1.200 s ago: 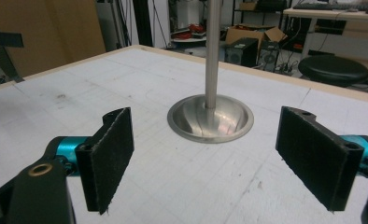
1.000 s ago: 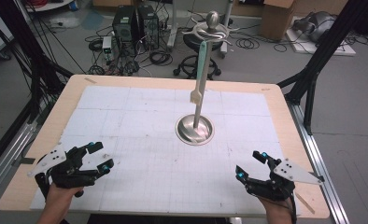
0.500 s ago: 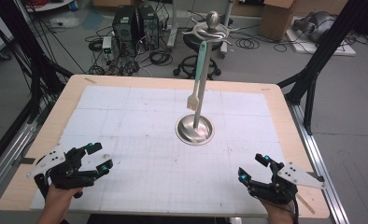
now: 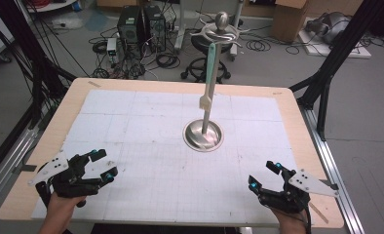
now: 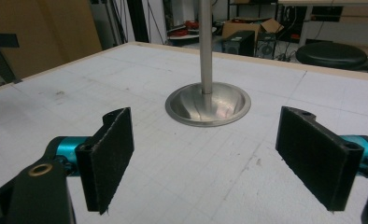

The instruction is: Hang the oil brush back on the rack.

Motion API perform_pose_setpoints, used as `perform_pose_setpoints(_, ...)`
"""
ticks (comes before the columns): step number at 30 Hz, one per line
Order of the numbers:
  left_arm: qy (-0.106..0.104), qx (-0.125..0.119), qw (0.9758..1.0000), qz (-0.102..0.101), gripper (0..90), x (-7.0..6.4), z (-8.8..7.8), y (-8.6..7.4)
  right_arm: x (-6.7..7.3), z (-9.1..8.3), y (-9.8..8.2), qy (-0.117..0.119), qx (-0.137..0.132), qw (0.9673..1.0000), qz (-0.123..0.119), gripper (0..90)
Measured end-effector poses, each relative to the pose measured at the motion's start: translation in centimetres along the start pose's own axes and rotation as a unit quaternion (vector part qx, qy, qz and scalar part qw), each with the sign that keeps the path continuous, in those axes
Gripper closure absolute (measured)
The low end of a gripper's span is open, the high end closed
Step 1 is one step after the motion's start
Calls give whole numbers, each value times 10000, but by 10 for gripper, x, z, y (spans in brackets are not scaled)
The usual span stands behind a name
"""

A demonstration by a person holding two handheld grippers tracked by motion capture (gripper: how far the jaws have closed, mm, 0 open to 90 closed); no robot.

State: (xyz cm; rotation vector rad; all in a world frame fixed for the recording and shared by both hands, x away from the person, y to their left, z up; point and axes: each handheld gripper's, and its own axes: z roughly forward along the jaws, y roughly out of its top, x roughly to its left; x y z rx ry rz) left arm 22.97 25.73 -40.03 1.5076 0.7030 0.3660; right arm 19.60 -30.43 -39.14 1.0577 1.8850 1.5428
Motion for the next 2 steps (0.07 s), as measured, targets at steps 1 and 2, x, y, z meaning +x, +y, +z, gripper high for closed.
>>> perform_pose_setpoints(1, 2, 0, 10000, -2, 198, 0, 0, 0, 0, 0, 0, 1, -3, 10000, 7, 186)
perform_pose_setpoints(2, 5, 1, 10000, -10, 198, 0, 0, 0, 0, 0, 0, -5, 5, 10000, 0, 186)
